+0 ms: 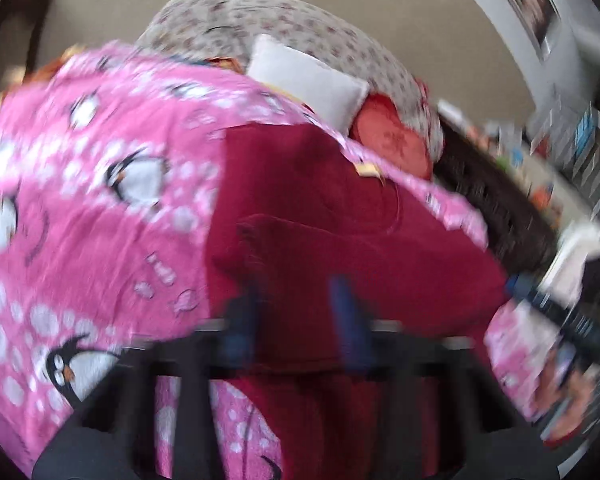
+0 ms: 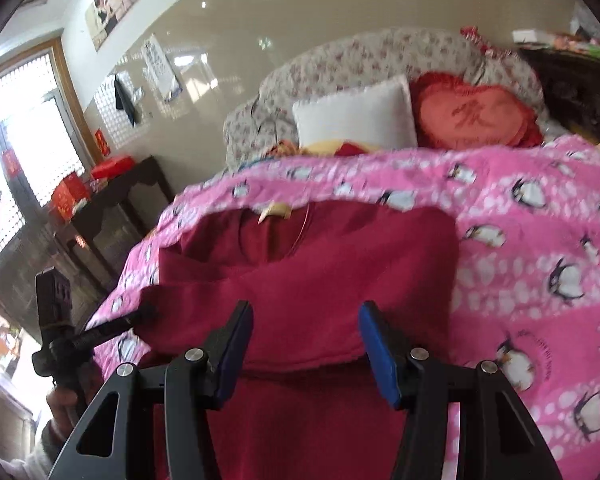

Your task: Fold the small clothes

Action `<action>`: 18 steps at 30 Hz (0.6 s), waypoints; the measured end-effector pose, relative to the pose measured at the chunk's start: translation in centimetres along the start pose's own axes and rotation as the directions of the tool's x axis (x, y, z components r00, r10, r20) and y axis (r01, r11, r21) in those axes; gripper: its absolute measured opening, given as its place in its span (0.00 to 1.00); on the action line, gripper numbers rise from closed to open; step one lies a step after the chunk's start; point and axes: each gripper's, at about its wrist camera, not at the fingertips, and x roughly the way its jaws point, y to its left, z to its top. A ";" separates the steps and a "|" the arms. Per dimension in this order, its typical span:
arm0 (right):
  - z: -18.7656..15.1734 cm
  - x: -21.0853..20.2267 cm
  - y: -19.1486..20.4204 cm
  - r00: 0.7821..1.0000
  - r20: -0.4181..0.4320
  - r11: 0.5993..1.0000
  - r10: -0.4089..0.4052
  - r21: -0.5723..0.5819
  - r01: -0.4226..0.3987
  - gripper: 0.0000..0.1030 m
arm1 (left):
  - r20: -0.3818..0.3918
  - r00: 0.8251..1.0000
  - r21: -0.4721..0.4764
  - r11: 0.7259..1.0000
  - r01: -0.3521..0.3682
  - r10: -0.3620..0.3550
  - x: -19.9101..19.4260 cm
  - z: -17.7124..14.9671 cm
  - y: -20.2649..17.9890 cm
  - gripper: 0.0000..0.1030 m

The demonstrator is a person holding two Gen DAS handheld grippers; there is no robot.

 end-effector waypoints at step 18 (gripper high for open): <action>-0.4 7.1 -1.5 0.971 -0.208 0.993 -0.118 -0.027 0.115 0.18 | -0.038 0.981 0.020 0.982 -0.187 0.188 2.0 4.0 2.7 0.05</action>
